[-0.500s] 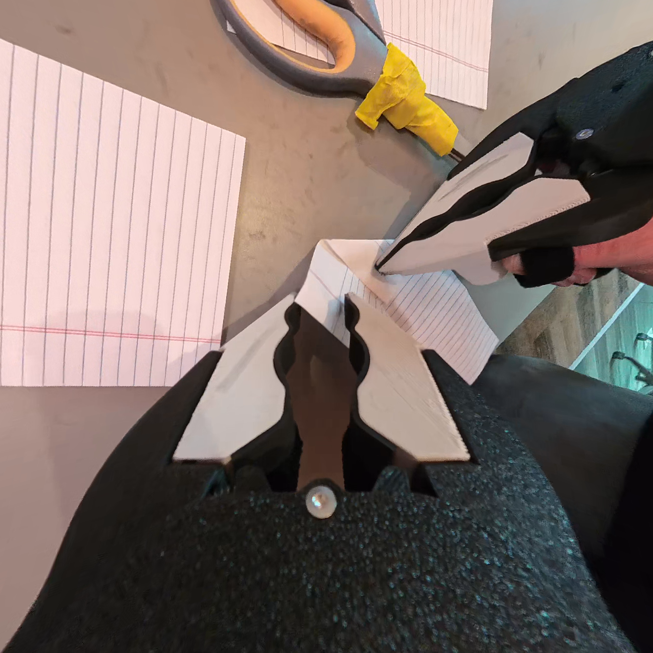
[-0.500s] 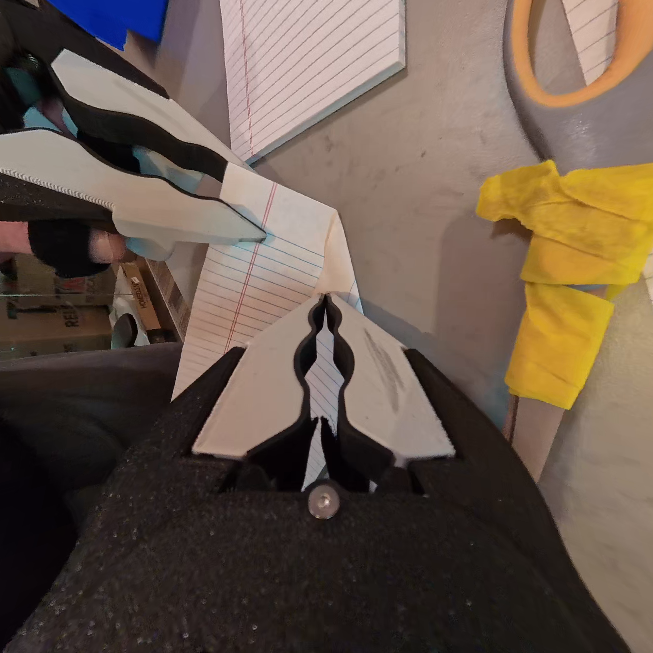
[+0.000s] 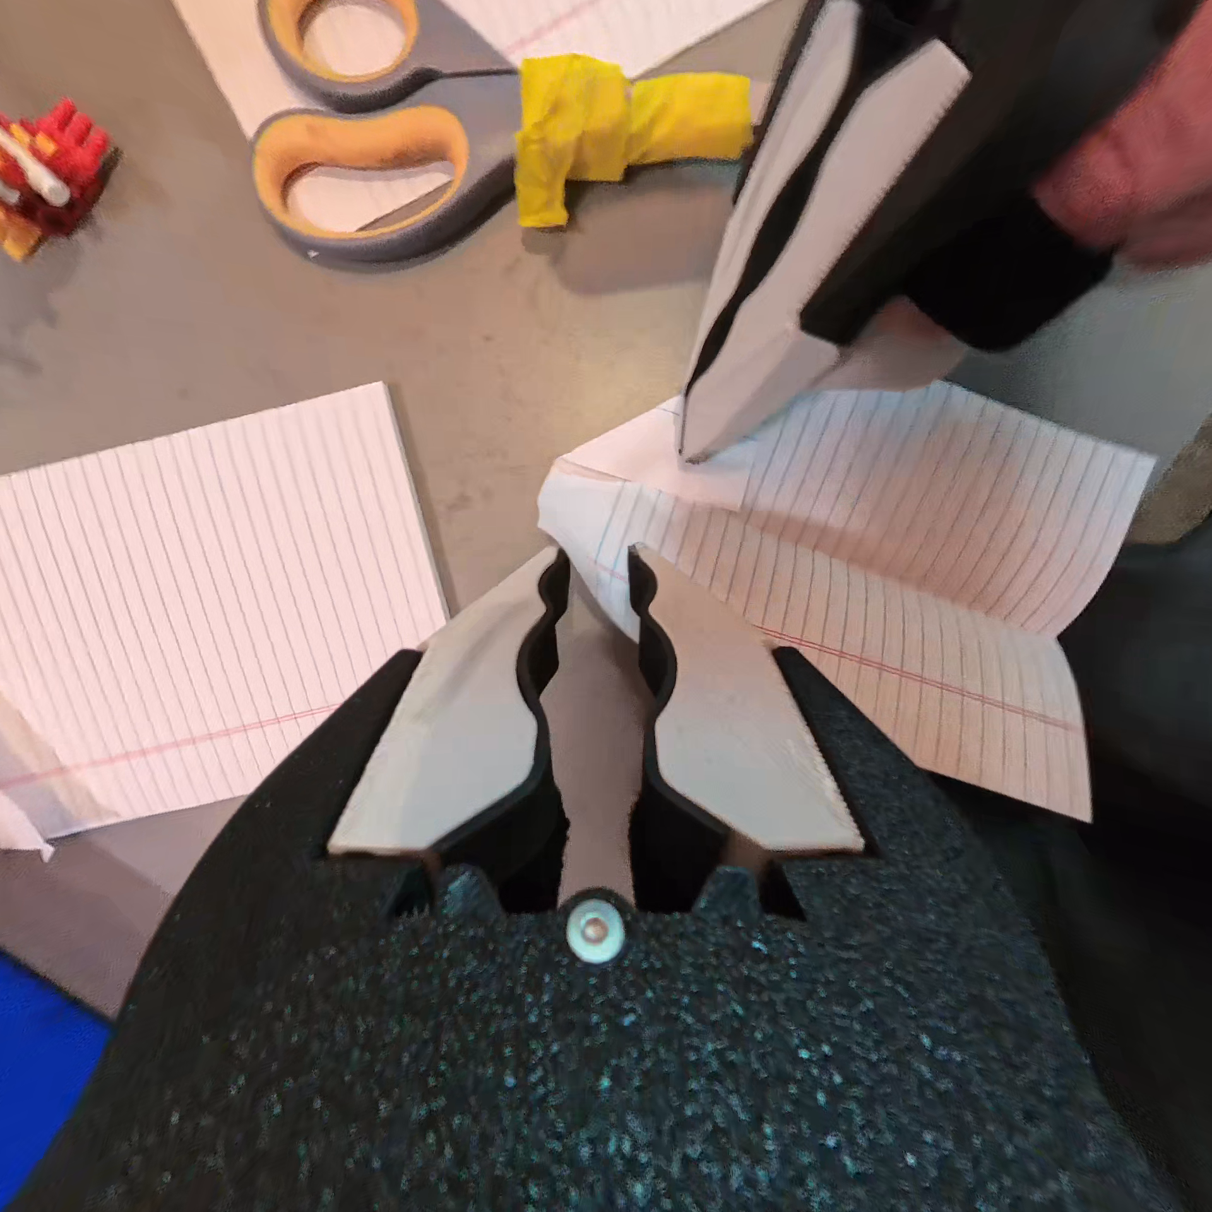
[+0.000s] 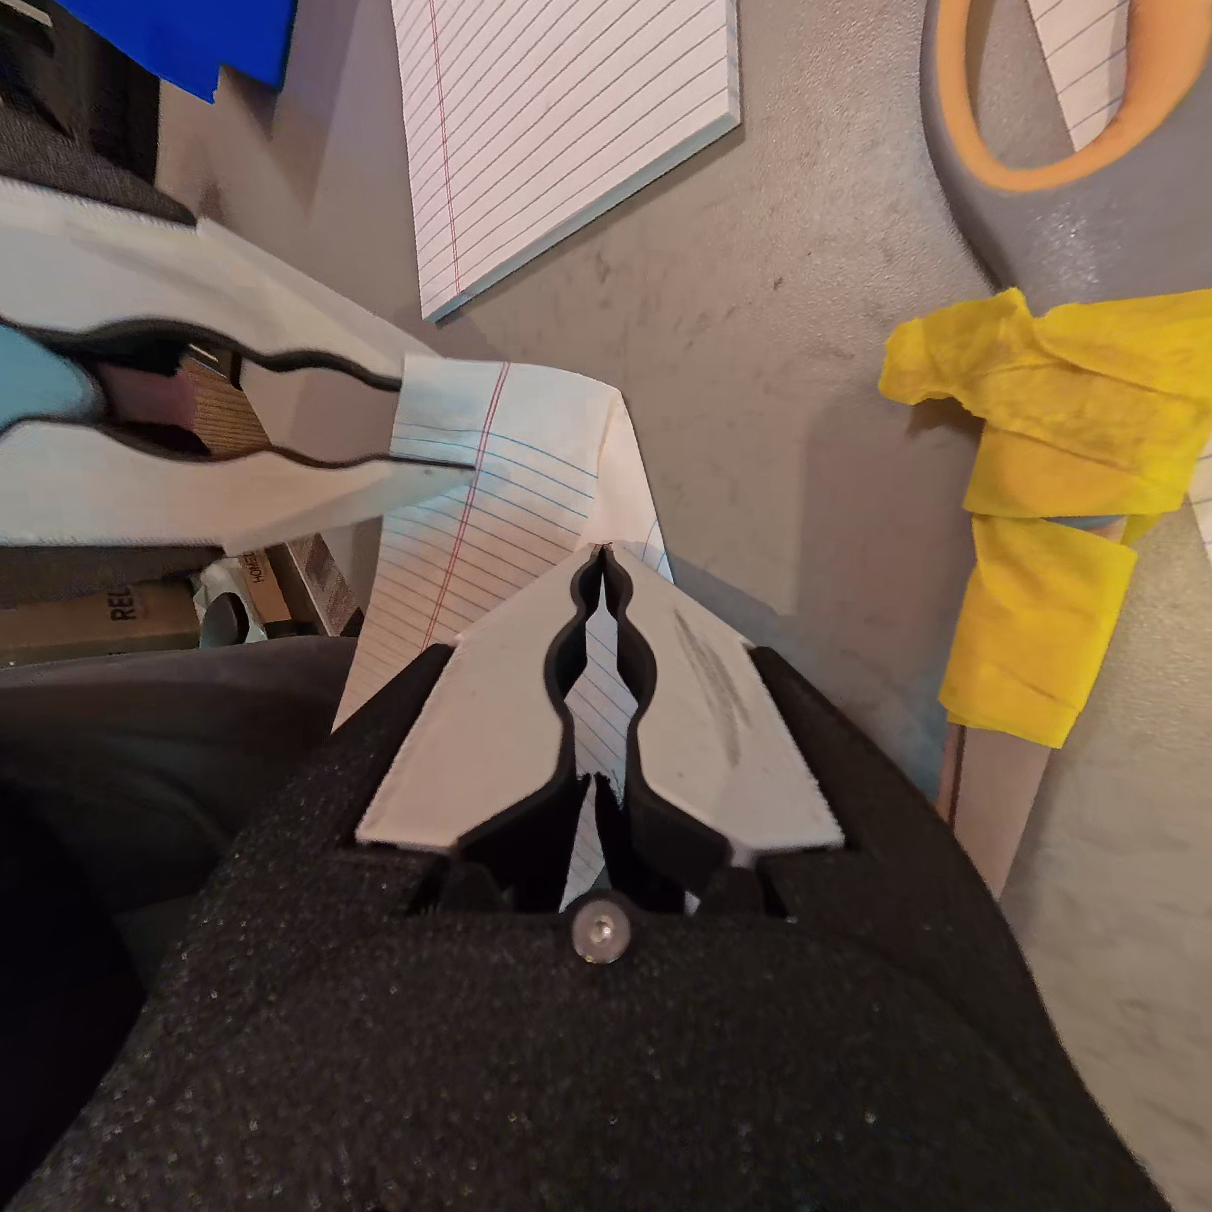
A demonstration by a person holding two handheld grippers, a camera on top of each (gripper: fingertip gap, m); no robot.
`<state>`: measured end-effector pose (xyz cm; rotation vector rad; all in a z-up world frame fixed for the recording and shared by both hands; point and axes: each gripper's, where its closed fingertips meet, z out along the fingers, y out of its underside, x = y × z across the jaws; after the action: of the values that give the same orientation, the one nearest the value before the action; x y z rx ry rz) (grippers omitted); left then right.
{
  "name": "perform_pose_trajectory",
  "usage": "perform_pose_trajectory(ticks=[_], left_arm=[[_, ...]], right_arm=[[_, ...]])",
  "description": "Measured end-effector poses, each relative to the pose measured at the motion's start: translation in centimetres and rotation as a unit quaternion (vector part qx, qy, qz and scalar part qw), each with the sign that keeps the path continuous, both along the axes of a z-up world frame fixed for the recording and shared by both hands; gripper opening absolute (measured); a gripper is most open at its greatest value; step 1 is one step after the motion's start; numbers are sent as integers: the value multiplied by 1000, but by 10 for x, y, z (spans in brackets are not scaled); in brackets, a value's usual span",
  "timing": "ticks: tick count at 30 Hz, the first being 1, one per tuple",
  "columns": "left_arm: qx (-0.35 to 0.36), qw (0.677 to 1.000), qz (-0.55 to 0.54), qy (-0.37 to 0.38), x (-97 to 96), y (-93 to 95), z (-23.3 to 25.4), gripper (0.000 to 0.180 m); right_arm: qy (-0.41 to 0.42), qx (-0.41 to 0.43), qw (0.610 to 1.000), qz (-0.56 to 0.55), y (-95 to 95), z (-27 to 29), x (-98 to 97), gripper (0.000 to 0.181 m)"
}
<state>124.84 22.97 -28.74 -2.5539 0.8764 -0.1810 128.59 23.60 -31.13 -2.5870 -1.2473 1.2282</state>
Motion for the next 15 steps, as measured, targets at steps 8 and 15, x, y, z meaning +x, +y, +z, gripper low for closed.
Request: perform_pose_trajectory(ticks=[8, 15], left_arm=[[26, 996, -65, 61, 6, -13, -12, 20], [59, 981, -137, 127, 4, -14, -18, 21]], right_arm=[[-1, 2, 1000, 2, 0, 0, 0, 0], [0, -3, 1000, 1, 0, 0, 0, 0]])
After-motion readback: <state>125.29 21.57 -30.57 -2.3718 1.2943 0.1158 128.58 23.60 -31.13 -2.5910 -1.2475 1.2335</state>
